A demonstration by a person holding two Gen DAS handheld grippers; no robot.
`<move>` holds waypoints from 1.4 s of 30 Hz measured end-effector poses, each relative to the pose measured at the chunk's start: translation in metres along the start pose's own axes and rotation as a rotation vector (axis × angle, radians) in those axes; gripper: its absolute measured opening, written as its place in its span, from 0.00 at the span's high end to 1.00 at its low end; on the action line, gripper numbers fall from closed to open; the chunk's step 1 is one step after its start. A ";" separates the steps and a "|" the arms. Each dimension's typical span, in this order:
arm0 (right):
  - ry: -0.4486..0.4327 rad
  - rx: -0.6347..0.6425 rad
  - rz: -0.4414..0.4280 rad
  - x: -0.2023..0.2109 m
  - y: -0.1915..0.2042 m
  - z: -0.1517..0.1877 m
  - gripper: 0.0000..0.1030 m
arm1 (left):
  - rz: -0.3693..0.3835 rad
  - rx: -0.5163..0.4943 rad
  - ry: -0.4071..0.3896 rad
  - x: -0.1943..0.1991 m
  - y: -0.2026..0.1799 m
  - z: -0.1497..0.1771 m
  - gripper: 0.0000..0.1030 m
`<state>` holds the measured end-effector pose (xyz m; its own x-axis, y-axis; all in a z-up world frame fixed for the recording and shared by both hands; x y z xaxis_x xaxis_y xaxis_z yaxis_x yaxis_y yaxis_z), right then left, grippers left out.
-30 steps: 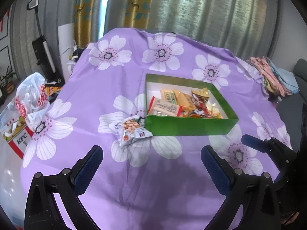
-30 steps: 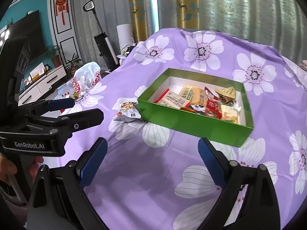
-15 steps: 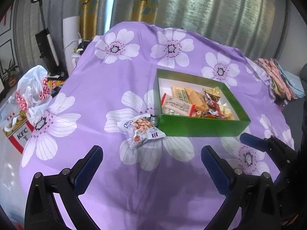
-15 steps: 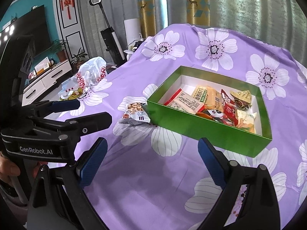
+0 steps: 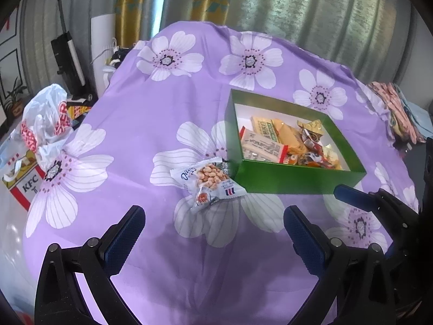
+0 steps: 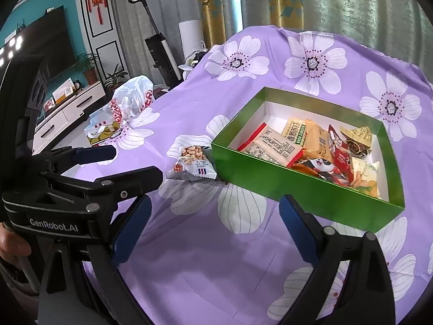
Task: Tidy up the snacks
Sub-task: 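Withdraw the left tool and move it to the clear peanut bag, then close the left tool on the clear peanut bag and lift it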
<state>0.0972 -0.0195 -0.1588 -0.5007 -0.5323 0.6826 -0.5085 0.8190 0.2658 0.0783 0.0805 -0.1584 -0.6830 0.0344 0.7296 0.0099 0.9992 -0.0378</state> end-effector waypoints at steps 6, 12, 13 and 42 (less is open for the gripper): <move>0.008 -0.001 -0.012 -0.010 0.000 -0.003 0.07 | -0.004 0.000 0.004 -0.005 0.005 -0.002 0.01; 0.020 -0.002 -0.022 -0.020 0.000 -0.004 0.07 | 0.040 0.022 0.015 -0.014 0.011 -0.001 0.01; 0.022 -0.002 -0.023 -0.021 0.000 -0.004 0.07 | 0.067 0.036 0.020 -0.016 0.013 0.000 0.01; 0.130 -0.006 -0.216 -0.105 0.028 -0.005 0.09 | 0.217 0.144 0.085 -0.077 0.038 0.006 0.01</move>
<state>0.1387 0.0602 -0.2196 -0.2864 -0.6635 0.6912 -0.5896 0.6907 0.4187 0.1269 0.1160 -0.2198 -0.6126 0.2549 0.7482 0.0409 0.9555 -0.2920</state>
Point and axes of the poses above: each gripper's, at about its wrist camera, not at the fingertips, and x roughly against the way its jaws point, y to its left, z to its underside, the point moved 9 cm from there along -x, roughly the way its jaws point, and after that the axes turned 13 degrees about -x, right-handed, at the moved point
